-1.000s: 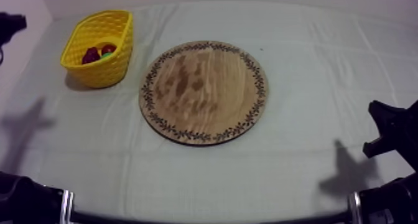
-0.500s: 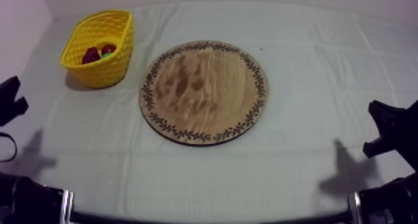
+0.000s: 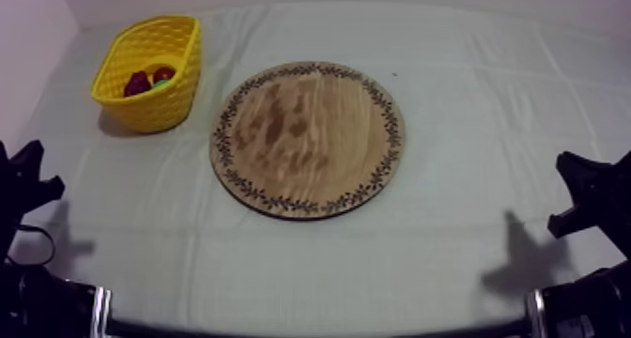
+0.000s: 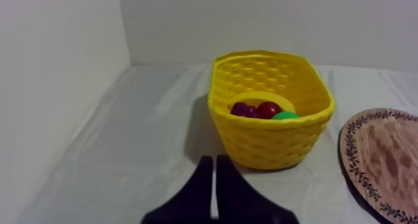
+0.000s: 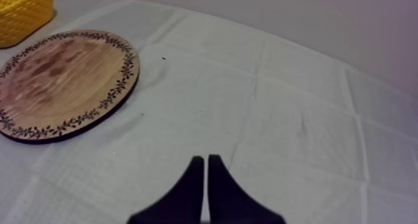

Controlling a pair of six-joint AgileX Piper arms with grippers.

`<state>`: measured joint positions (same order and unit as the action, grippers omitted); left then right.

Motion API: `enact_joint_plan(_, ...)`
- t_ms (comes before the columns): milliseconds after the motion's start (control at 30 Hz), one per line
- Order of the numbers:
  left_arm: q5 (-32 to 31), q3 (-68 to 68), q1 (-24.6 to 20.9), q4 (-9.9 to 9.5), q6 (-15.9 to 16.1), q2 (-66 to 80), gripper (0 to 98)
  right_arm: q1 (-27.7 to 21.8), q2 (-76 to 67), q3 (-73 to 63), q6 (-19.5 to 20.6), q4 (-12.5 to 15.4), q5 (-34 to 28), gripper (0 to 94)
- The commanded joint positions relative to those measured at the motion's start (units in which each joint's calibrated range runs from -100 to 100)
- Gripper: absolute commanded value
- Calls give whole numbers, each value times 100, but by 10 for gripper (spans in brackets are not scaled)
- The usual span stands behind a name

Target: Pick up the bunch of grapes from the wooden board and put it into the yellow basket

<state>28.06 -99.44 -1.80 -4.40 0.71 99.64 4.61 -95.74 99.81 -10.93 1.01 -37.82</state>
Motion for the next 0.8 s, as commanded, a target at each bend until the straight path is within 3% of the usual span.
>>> enact_joint_plan(0, -15, -24, -8, 20, 17, 2, 1, -2, -1, -3, 1, -1, 0, 4)
enact_joint_plan(400, 278, -56, -19, 182, 170, 10, 1, -2, -1, -3, 2, -1, 0, 4)
enact_joint_plan(767, 441, -56, -20, 202, 36, 10, 0, -2, -1, -3, 2, -1, 0, 4)
